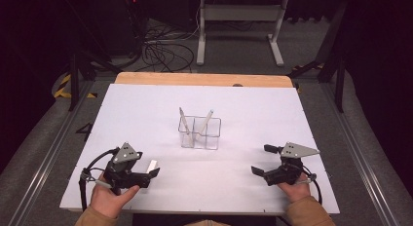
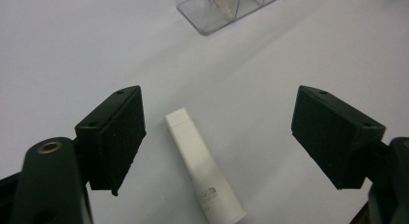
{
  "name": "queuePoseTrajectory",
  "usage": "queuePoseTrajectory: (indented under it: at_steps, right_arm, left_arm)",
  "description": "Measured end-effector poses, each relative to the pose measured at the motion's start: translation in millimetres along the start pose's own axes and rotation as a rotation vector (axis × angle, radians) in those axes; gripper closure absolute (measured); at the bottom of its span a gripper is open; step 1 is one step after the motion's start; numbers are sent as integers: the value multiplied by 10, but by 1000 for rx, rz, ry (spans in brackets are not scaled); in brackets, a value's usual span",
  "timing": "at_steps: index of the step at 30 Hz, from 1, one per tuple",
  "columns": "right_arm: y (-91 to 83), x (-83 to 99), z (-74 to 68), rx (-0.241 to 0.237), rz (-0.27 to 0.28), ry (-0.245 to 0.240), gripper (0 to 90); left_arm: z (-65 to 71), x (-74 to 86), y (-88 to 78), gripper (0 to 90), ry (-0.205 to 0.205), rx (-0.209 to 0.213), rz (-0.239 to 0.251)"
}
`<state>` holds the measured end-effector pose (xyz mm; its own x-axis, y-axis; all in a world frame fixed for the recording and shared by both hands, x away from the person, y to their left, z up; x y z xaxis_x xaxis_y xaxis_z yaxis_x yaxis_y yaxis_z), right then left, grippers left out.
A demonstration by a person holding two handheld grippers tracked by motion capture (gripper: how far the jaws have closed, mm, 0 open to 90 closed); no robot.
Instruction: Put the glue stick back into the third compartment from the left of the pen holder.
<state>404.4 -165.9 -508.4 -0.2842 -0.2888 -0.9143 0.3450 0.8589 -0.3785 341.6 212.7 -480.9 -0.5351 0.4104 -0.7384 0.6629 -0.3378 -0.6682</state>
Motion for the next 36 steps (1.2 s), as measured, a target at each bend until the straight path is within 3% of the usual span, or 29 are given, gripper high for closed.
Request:
queuePoseTrajectory:
  at_steps: [25, 36]
  right_arm:
    - [0, 1, 0, -1, -1, 1, 7]
    - [0, -1, -1, -2, 2, 4, 7]
  left_arm:
    - [104, 385, 130, 235, 27, -14, -123]
    - [102, 509, 189, 309, -28, -16, -169]
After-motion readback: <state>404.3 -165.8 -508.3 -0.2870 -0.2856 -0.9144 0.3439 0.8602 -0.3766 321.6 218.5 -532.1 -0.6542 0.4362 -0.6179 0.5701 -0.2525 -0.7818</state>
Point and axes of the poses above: each handheld gripper's, and its own axes: y roughly forward along the jaws, x roughly out of its underside, z roughly to its right, the point moved 8 cm from there along y, roughly forward along the jaws, and after that the axes turned 9 degrees about -x, right-handed, at the moved point
